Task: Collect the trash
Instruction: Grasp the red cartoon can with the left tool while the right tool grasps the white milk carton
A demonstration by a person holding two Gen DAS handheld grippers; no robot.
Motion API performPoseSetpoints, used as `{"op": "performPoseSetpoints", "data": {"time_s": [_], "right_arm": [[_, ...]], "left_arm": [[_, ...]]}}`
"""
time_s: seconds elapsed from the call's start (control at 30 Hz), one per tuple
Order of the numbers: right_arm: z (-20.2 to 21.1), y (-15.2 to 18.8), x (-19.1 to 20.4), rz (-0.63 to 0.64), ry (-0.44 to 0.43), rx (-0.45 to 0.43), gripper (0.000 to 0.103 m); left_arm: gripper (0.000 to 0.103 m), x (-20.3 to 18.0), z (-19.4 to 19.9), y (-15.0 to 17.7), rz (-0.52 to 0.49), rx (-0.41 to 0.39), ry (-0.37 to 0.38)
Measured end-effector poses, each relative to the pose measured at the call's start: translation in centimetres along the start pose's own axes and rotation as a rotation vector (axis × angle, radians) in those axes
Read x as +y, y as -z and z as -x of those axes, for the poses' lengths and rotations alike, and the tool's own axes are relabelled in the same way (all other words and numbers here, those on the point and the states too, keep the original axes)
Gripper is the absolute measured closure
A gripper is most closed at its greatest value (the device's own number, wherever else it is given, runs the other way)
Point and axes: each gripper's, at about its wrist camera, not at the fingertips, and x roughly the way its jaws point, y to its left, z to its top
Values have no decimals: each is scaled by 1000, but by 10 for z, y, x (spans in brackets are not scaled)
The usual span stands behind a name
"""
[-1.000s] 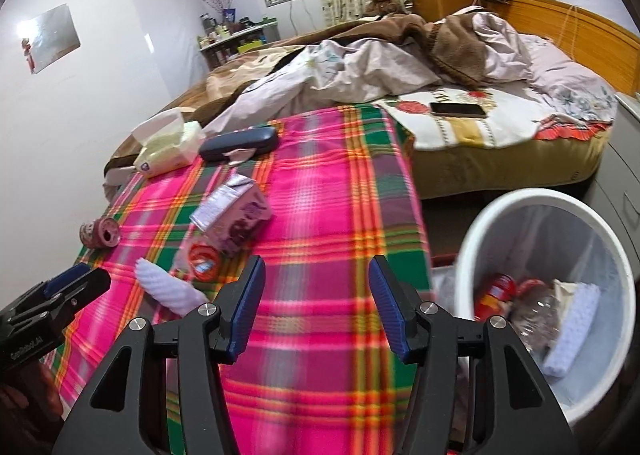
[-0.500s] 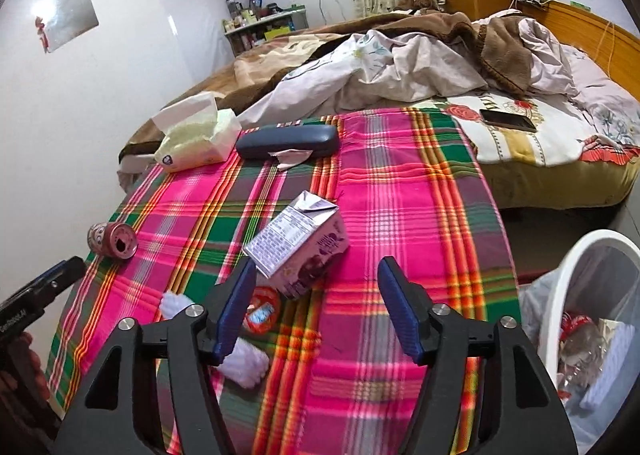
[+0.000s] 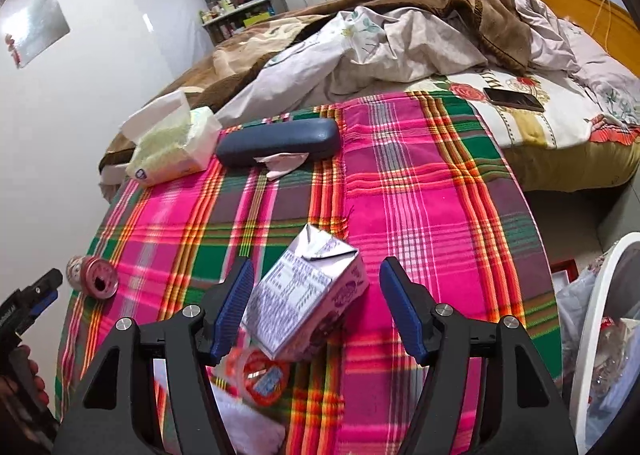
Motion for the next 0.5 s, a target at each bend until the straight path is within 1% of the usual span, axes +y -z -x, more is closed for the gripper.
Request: {"op": "performPoseSetpoints", "data": {"time_s": [0.1, 0.23, 0.27, 0.3, 0.37, 0.5], "right_arm": [[-5, -2, 1, -1, 15, 9, 36], [-11, -3, 1, -7, 14, 17, 35], [-12, -3, 1, -7, 24, 21, 35], [-14, -3, 2, -4, 30, 31, 35], [-17, -2, 3, 0, 10, 44, 35], [-16, -1, 3, 9, 8, 45, 35]], "left_arm": [[22, 8, -11, -5, 47, 21, -8], [22, 14, -27, -11, 70, 35, -39], [22, 15, -31, -12, 82, 45, -32], [21, 16, -34, -13, 101, 50, -9], [21, 16, -40, -15, 125, 63, 33], [20, 8, -52, -16, 117, 83, 20]]}}
